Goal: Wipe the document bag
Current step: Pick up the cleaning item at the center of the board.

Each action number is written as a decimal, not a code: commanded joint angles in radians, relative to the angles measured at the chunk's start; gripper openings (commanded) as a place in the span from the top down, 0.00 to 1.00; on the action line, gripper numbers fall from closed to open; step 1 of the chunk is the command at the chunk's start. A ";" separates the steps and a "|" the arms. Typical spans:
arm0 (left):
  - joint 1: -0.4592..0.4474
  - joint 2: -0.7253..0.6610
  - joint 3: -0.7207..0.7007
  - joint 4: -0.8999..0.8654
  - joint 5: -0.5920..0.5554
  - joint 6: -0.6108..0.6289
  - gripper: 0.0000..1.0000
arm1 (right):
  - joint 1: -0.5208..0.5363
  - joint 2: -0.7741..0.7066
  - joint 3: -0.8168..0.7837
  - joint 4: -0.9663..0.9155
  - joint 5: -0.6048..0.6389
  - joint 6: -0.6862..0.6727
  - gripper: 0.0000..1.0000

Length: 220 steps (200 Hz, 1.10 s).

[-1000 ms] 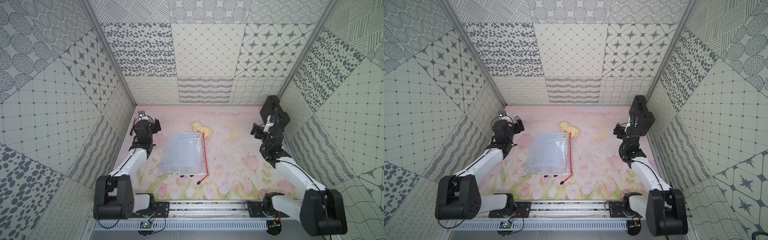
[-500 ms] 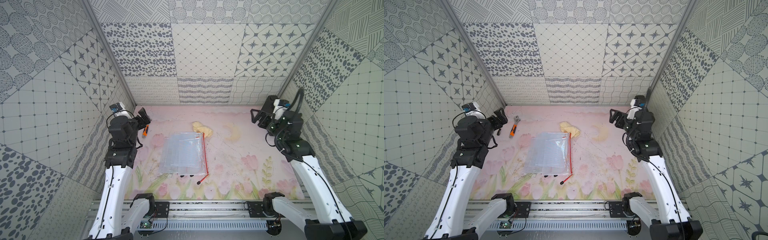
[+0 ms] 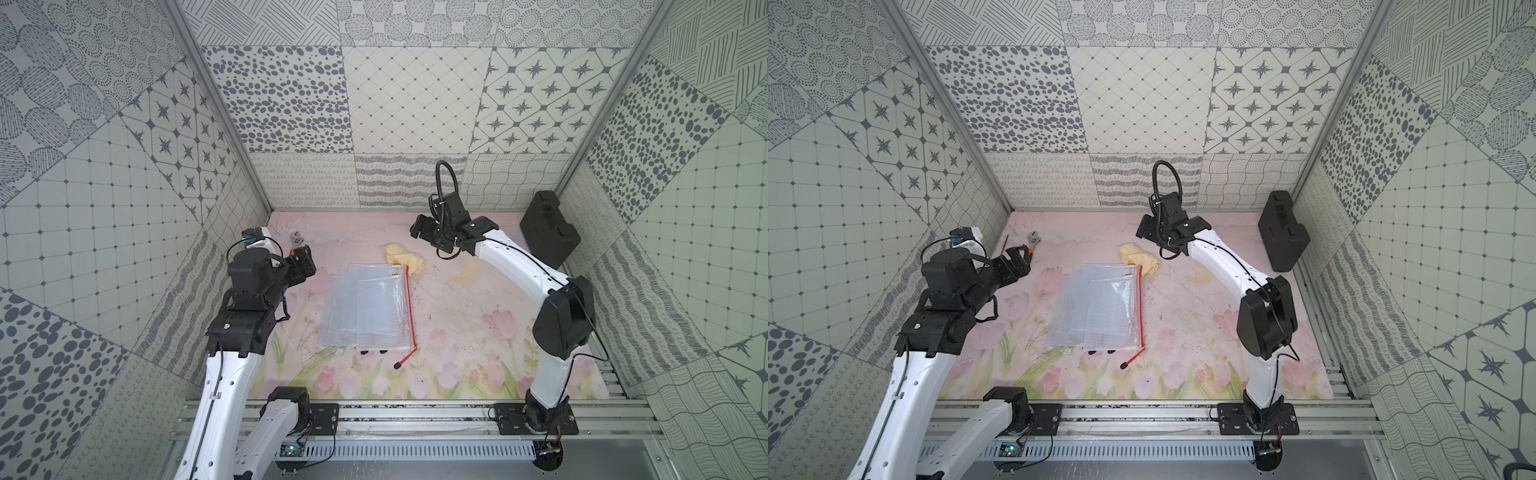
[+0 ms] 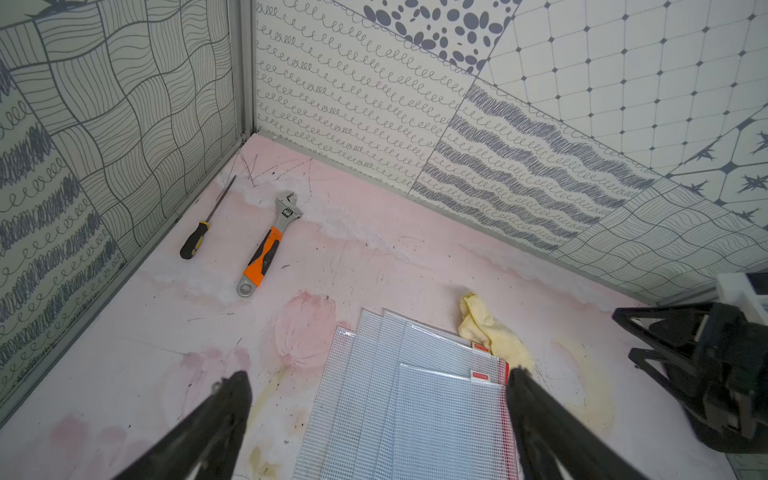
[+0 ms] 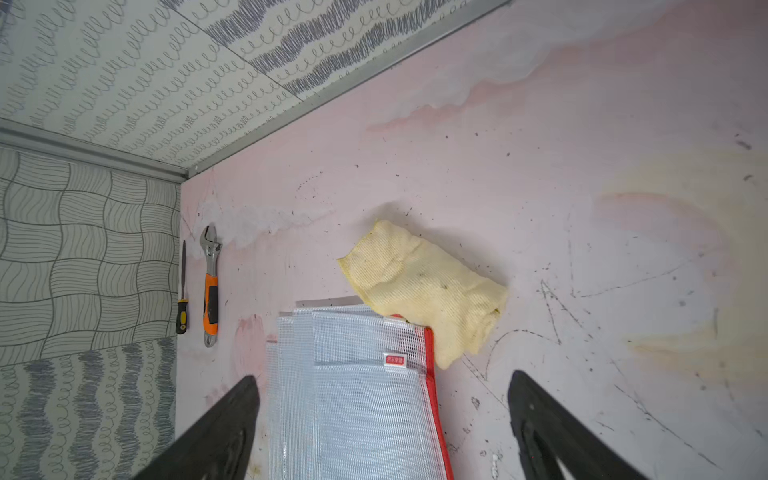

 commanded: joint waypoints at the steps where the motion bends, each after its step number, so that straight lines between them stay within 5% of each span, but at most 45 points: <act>1: -0.004 -0.005 0.028 -0.135 0.004 0.057 0.05 | 0.038 0.110 0.188 -0.094 0.064 0.084 0.07; 72: -0.004 0.033 -0.012 -0.114 0.104 0.047 0.05 | 0.097 0.625 1.048 -0.628 0.228 0.131 0.11; 130: -0.004 0.091 -0.013 -0.115 0.117 0.101 0.05 | 0.102 0.570 0.820 -0.589 0.250 0.196 0.10; 220: -0.004 0.170 -0.015 -0.088 0.171 0.114 0.05 | 0.085 0.700 0.888 -0.550 0.172 0.198 0.12</act>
